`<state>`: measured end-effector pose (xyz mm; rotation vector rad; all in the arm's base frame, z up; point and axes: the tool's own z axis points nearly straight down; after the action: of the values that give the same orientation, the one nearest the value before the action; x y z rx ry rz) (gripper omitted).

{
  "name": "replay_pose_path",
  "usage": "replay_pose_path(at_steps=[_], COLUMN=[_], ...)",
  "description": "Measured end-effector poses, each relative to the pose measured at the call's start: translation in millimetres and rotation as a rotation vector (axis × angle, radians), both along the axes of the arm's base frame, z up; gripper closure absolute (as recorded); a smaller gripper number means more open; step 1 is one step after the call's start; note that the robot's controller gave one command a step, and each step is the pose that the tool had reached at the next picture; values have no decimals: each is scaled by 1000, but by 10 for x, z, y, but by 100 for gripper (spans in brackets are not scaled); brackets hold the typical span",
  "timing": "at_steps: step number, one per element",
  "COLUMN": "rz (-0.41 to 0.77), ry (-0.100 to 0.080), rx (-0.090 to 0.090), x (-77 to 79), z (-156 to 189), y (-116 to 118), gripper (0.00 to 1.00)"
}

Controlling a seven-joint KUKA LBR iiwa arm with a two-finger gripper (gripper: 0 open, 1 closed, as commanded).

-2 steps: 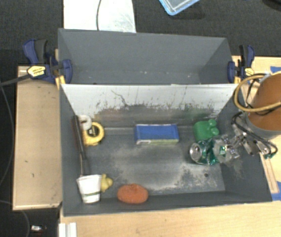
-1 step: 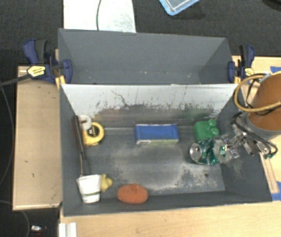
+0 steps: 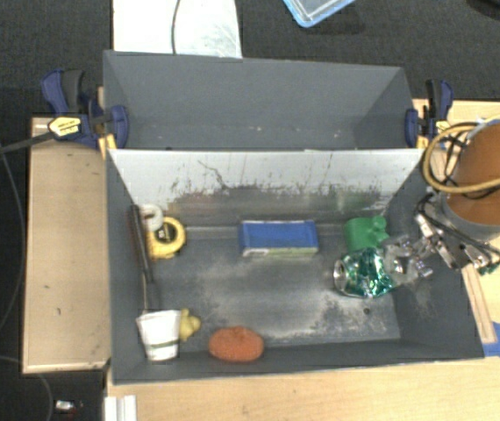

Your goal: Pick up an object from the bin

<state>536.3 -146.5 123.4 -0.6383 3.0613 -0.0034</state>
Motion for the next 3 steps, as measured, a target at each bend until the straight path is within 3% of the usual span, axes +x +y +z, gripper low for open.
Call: replay_pose_path(at_steps=[1,3], rz=[52,398], ry=[-5,-11], rx=[-1,-9], x=[-81,323], z=[545,484], y=[-43,65], gripper=[100,100])
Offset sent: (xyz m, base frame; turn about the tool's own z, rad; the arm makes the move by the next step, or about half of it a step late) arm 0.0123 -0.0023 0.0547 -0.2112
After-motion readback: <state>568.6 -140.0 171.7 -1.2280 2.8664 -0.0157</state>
